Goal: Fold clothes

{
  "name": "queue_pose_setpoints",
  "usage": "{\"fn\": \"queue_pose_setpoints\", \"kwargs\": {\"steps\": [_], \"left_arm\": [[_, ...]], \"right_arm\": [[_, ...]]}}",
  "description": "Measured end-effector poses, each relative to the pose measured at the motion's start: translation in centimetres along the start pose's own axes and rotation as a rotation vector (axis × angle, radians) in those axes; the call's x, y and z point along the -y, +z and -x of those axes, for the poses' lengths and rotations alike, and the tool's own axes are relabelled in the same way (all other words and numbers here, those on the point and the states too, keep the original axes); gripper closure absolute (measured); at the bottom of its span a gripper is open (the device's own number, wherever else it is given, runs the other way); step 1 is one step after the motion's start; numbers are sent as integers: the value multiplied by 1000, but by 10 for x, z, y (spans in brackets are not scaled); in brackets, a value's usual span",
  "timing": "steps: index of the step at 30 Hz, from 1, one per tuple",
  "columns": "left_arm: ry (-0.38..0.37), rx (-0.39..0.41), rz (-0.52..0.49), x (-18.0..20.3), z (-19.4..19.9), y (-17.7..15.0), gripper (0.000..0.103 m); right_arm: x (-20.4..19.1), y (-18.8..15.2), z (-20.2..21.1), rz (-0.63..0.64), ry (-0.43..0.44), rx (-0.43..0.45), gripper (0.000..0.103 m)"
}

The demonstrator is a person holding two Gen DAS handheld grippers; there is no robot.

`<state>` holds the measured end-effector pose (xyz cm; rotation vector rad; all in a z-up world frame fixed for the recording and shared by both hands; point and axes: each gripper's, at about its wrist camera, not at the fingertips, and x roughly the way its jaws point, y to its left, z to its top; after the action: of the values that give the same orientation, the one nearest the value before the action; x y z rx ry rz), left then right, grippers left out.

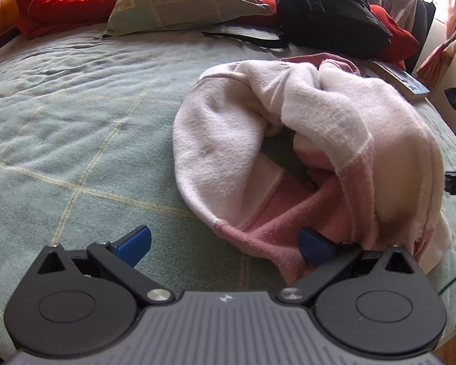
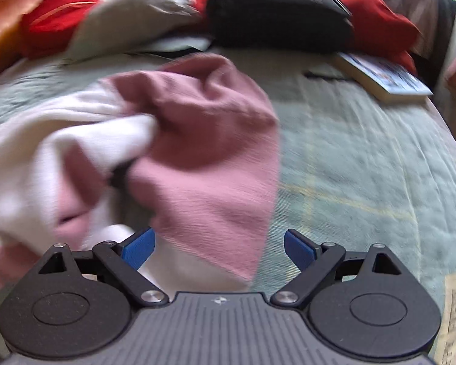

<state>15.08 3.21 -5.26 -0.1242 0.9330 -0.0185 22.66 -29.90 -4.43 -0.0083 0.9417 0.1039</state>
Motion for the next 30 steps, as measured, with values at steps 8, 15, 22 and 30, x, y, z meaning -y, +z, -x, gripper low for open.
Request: {"fn": "queue_pose_setpoints", "kwargs": {"steps": [8, 15, 22, 30], "left_arm": [[19, 1, -19, 3, 0, 2, 1], [26, 0, -20, 0, 0, 0, 1], [24, 8, -41, 4, 3, 1, 1], [35, 20, -56, 3, 7, 0, 1]], "right_arm": [[-12, -3, -32, 6, -12, -64, 6], [23, -12, -16, 7, -185, -30, 2], [25, -9, -13, -25, -131, -33, 2], [52, -8, -19, -43, -244, -37, 1]]}}
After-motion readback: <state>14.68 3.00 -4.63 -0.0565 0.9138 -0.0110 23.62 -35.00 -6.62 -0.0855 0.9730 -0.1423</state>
